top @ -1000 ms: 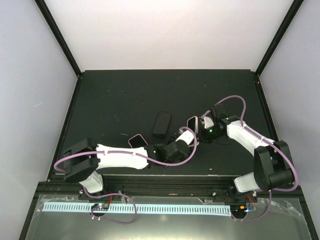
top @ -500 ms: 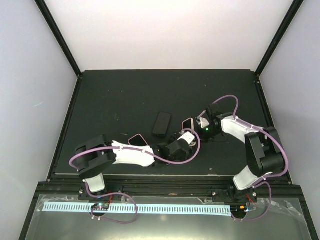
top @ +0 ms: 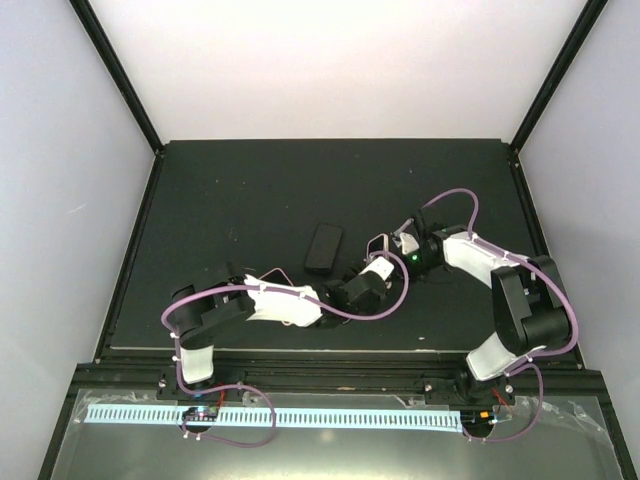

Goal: Take the phone out of the phone case
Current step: Remove the phone case from the phone.

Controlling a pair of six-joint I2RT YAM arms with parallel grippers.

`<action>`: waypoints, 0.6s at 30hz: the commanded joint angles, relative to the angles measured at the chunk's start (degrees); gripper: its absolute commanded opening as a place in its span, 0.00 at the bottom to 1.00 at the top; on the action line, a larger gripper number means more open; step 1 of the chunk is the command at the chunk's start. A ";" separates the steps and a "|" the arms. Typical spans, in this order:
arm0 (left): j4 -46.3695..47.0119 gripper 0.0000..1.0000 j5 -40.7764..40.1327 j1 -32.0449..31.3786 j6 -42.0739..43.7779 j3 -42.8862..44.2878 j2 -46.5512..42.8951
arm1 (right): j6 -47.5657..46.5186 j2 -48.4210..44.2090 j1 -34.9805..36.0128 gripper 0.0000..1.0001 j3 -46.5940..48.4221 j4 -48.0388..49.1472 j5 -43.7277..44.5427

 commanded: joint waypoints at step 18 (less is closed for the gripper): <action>0.39 0.49 -16.30 3.49 -4.66 -0.28 0.47 | -8.55 -2.16 0.52 0.01 1.66 -7.39 -9.30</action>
